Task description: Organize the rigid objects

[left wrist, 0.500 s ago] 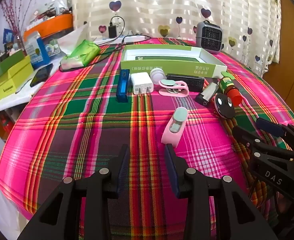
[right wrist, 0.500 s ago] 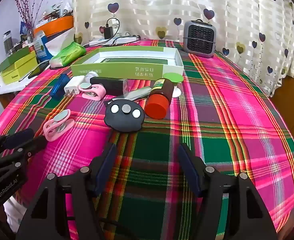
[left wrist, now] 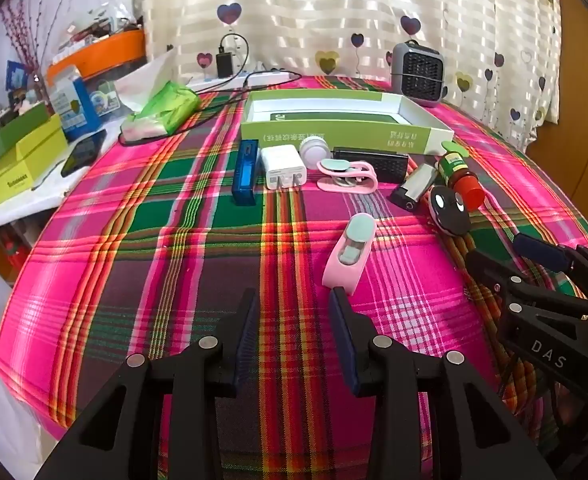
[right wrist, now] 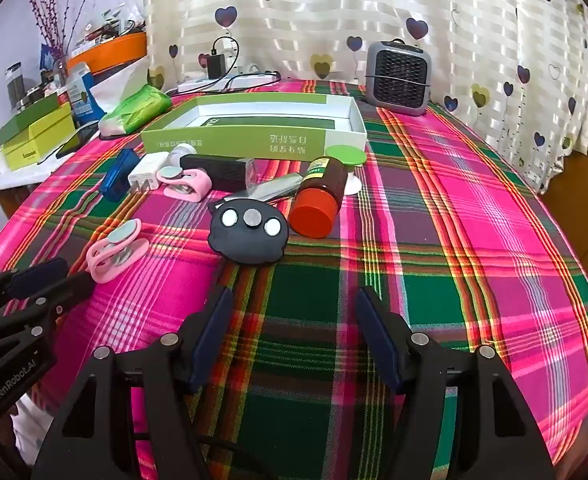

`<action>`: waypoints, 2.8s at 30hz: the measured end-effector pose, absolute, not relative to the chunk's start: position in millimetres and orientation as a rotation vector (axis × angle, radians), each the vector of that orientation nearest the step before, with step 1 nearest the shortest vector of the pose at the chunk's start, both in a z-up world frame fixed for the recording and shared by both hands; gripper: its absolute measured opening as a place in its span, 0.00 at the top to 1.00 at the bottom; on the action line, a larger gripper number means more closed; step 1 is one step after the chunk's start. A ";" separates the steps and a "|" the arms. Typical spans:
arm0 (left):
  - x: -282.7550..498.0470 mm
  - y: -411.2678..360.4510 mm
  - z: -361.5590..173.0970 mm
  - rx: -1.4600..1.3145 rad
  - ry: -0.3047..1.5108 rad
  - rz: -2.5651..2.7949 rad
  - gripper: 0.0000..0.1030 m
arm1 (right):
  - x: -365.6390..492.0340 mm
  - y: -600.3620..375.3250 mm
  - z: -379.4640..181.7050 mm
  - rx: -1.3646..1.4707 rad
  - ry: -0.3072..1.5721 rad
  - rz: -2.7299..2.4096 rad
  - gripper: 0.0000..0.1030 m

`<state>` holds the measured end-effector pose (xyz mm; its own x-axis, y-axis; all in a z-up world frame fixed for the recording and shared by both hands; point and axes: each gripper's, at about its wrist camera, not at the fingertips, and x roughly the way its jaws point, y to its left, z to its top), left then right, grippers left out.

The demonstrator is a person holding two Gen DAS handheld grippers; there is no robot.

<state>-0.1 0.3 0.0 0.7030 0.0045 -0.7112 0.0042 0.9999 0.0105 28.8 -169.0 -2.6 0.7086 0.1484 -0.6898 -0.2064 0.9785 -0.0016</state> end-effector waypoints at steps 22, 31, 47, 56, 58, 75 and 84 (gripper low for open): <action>-0.1 0.0 0.1 0.017 0.790 0.001 0.67 | 28.1 -169.1 -3.2 -0.080 0.756 0.196 0.37; -0.1 0.1 0.1 0.016 0.790 0.001 0.67 | 28.1 -169.1 -3.3 -0.080 0.755 0.196 0.37; 0.0 0.7 -0.1 0.017 0.794 -0.006 0.67 | 28.1 -170.2 -3.3 -0.081 0.759 0.203 0.37; -0.9 1.0 -0.7 -0.038 0.801 -0.064 0.67 | 29.2 -172.1 -3.6 -0.087 0.765 0.238 0.37; -7.4 7.1 0.7 -0.062 0.797 -0.095 0.67 | 27.6 -176.0 -2.7 -0.085 0.768 0.259 0.37; 10.9 -15.0 5.2 0.029 0.833 -0.253 0.64 | 49.7 -162.7 7.2 -0.142 0.736 0.465 0.37; 33.1 -15.3 3.9 0.052 0.838 -0.242 0.64 | 70.9 -148.2 2.9 -0.249 0.791 0.486 0.37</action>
<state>33.1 -15.3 3.9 0.6430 -0.1920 -0.7414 0.2326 0.9713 -0.0498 70.9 -148.2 2.9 0.6015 0.3236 -0.7304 -0.5056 0.8621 -0.0345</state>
